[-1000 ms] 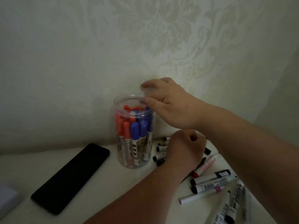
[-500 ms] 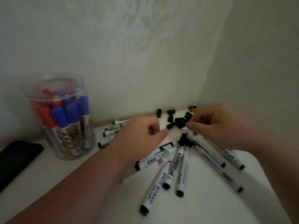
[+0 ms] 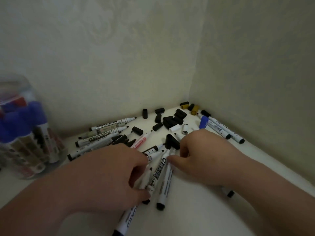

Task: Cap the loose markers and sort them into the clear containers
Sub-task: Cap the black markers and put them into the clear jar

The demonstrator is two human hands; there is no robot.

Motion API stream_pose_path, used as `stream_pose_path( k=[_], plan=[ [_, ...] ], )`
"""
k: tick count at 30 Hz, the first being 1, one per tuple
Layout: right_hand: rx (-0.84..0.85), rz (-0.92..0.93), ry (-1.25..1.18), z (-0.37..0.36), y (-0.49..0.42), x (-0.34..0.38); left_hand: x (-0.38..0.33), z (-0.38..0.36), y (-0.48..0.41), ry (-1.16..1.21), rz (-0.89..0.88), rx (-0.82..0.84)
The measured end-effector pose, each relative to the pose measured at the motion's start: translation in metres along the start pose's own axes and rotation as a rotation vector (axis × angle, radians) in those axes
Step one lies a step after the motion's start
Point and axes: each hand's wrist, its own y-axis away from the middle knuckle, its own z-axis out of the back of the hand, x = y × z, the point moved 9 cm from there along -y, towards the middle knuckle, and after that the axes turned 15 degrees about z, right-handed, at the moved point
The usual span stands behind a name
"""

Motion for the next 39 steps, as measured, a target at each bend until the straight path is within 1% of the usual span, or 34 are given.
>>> stream_pose_path(
  k=[3, 7, 14, 17, 19, 20, 21, 23, 24, 26, 29, 31, 34, 35, 39],
  plan=[
    [0.026, -0.016, 0.001, -0.005, 0.001, 0.007, 0.005, -0.002, 0.001, 0.029, -0.012, 0.046],
    [0.028, -0.020, 0.085, -0.001, 0.003, 0.012, 0.010, -0.006, -0.001, 0.039, 0.018, 0.078],
    [0.057, -0.115, 0.019, -0.007, 0.007, 0.010, 0.020, 0.003, -0.010, 0.156, 0.084, -0.032],
    [0.034, -0.164, -0.070, -0.006, 0.009, 0.003, 0.021, 0.008, -0.014, 0.307, 0.087, -0.096],
    [-0.030, -0.195, -0.189, 0.002, 0.011, -0.006, 0.021, 0.011, -0.017, 0.472, 0.071, -0.146],
    [-0.092, -0.200, -0.296, 0.008, 0.013, -0.011, 0.019, 0.011, -0.018, 0.629, 0.065, -0.143],
    [-0.168, -0.183, -0.465, 0.014, 0.014, -0.015, 0.018, 0.010, -0.019, 0.820, 0.058, -0.112],
    [-0.301, -0.059, -0.860, 0.023, 0.011, -0.016, 0.013, 0.009, -0.021, 1.135, 0.034, -0.048],
    [-0.328, 0.017, -0.998, 0.025, 0.008, -0.014, 0.011, 0.008, -0.021, 1.241, 0.025, -0.022],
    [-0.329, 0.119, -1.116, 0.023, 0.005, -0.012, 0.007, 0.007, -0.020, 1.346, 0.015, 0.025],
    [-0.299, 0.148, -1.129, 0.016, 0.002, -0.012, 0.009, 0.005, -0.021, 1.290, 0.038, 0.015],
    [-0.274, 0.148, -1.085, 0.014, 0.001, -0.014, 0.011, 0.005, -0.020, 1.158, 0.070, -0.019],
    [-0.247, 0.139, -1.039, 0.012, -0.001, -0.020, 0.013, 0.006, -0.017, 0.749, 0.126, -0.125],
    [-0.246, 0.131, -1.047, 0.013, -0.001, -0.023, 0.012, 0.007, -0.016, 0.656, 0.132, -0.149],
    [-0.258, 0.110, -1.140, 0.012, -0.002, -0.028, 0.009, -0.004, -0.017, 0.586, 0.158, -0.054]
  ],
)
